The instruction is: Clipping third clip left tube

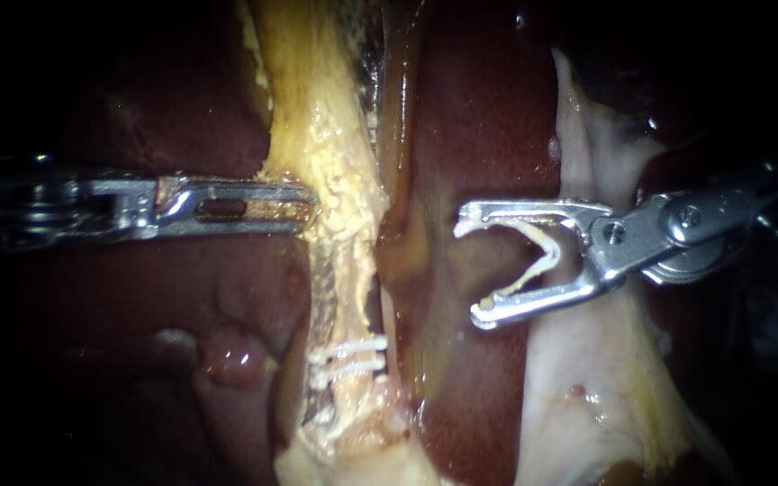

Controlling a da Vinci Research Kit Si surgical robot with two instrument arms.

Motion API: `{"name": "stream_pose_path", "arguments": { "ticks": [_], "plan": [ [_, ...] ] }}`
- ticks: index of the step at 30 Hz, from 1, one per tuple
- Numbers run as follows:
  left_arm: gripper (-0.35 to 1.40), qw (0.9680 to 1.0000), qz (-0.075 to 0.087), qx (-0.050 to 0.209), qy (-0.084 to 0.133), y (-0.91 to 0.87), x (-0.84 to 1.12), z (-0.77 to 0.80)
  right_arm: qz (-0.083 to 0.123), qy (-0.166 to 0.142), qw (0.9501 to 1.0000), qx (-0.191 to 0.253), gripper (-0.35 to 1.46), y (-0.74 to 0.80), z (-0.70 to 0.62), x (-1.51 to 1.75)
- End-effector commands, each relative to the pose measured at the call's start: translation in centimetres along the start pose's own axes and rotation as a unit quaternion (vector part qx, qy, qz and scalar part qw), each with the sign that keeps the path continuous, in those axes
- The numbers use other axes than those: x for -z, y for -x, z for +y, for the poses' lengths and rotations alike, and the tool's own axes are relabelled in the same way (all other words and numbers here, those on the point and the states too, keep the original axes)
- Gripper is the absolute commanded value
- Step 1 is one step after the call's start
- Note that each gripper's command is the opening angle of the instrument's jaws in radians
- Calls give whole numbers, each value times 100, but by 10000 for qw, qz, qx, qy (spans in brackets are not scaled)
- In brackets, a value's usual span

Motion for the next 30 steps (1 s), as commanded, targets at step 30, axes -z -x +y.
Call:
{"name": "stream_pose_path", "arguments": {
  "ticks": [30],
  "plan": [
    [-35, 9990, -421, -15, -160, 33, 144, -65, -770, -1064, 9739, -1853, 60, 64, 21, -122]
  ]
}}
